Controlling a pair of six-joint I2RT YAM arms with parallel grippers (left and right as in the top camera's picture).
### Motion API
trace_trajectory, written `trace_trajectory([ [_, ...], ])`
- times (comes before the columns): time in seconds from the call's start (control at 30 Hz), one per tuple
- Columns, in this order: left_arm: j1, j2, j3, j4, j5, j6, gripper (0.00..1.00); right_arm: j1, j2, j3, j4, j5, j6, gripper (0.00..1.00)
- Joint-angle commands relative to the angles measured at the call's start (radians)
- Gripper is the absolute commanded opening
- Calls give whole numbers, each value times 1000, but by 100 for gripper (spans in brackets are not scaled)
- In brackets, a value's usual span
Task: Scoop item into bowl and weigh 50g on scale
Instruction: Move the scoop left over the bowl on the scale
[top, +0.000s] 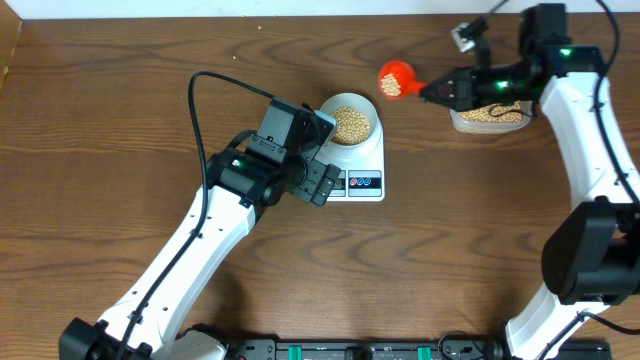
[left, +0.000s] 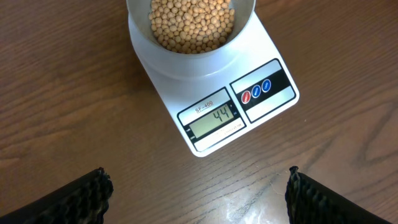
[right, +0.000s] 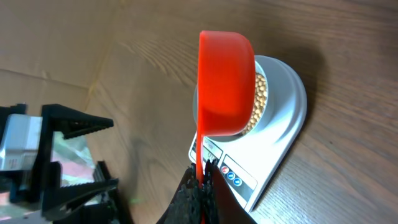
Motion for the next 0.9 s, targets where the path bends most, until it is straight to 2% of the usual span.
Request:
trace_trajectory([
  [0.0, 4, -1, 5, -3, -8, 6, 92, 55, -3, 0, 28, 71, 67, 1],
  [0.37, 4, -1, 5, -3, -8, 6, 92, 166, -3, 0, 50, 226, 83, 1],
  [0.87, 4, -1, 5, -3, -8, 6, 92, 230, -3, 0, 58, 365, 88, 1],
])
